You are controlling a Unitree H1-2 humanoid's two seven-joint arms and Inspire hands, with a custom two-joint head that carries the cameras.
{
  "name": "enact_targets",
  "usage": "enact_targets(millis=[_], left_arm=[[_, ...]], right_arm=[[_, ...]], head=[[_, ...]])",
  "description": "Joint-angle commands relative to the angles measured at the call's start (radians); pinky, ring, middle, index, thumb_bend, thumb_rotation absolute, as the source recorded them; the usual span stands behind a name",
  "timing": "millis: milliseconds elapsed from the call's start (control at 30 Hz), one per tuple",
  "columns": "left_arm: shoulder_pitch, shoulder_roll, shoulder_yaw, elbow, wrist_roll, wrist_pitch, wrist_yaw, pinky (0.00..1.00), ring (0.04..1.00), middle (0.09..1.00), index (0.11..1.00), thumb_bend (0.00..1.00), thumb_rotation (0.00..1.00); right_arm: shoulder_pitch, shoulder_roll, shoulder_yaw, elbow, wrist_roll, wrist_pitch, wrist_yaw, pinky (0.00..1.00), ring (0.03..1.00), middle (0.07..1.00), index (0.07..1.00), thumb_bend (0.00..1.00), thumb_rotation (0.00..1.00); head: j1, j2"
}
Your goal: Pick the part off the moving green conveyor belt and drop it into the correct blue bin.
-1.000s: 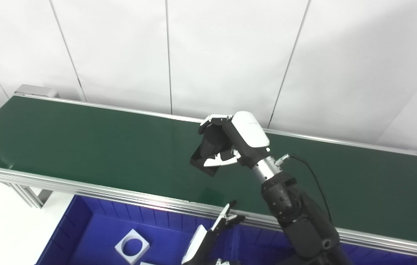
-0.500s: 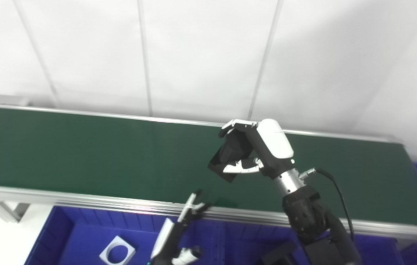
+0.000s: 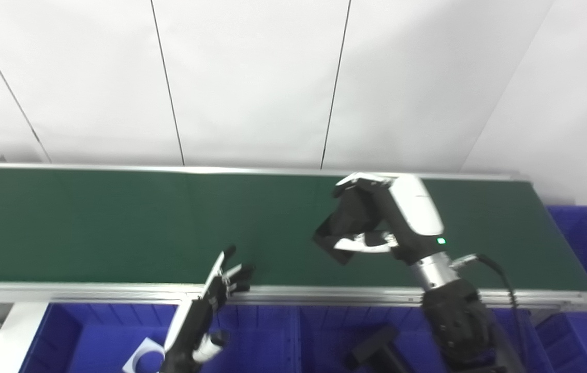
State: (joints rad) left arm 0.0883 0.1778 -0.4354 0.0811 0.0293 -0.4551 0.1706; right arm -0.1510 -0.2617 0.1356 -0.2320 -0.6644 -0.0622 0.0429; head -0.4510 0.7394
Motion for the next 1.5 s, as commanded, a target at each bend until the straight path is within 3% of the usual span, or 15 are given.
enact_targets(millis=[0,300,700,867,1133,1333,1467], left_arm=[[-0.007,-0.021,0.026,-0.054,-0.009,-0.015,-0.042,0.74,0.828,0.836,0.989,0.93,0.97],[-0.007,-0.064,0.102,-0.105,-0.01,-0.013,-0.139,0.72,0.807,0.835,1.0,0.9,0.99],[-0.007,-0.091,0.167,-0.123,-0.012,-0.004,-0.202,0.7,0.803,0.829,1.0,0.86,0.99],[-0.011,-0.097,0.194,-0.109,-0.015,-0.008,-0.215,0.69,0.793,0.823,1.0,0.91,0.98],[-0.011,-0.104,0.207,-0.11,-0.01,-0.011,-0.234,0.67,0.788,0.823,1.0,0.88,0.99],[-0.001,-0.102,0.212,-0.113,-0.008,-0.011,-0.241,0.68,0.788,0.817,1.0,0.86,0.99],[0.006,-0.101,0.214,-0.114,-0.015,-0.011,-0.247,0.68,0.788,0.816,1.0,0.86,0.98]], right_arm=[[-0.002,-0.019,-0.027,-0.077,0.014,0.022,0.012,0.33,0.406,0.5,0.551,0.49,0.0],[0.111,-0.029,-0.077,-0.187,-0.007,0.061,0.054,0.35,0.387,0.454,0.546,0.49,0.0],[0.204,-0.032,-0.119,-0.203,-0.038,0.106,0.087,0.34,0.39,0.475,0.548,0.49,0.0],[0.223,-0.029,-0.117,-0.189,-0.062,0.133,0.1,0.35,0.387,0.463,0.547,0.49,0.0],[0.255,-0.042,-0.133,-0.14,-0.085,0.167,0.103,0.34,0.392,0.457,0.543,0.49,0.0],[0.28,-0.062,-0.141,-0.038,-0.088,0.13,0.05,0.32,0.396,0.476,0.547,0.49,0.0],[0.29,-0.074,-0.137,0.012,-0.115,0.151,0.035,0.32,0.396,0.474,0.55,0.49,0.0]], head=[[-0.006,0.014],[-0.03,0.066],[-0.085,0.125],[-0.096,0.126],[-0.09,0.124],[-0.075,0.113],[-0.075,0.11]])
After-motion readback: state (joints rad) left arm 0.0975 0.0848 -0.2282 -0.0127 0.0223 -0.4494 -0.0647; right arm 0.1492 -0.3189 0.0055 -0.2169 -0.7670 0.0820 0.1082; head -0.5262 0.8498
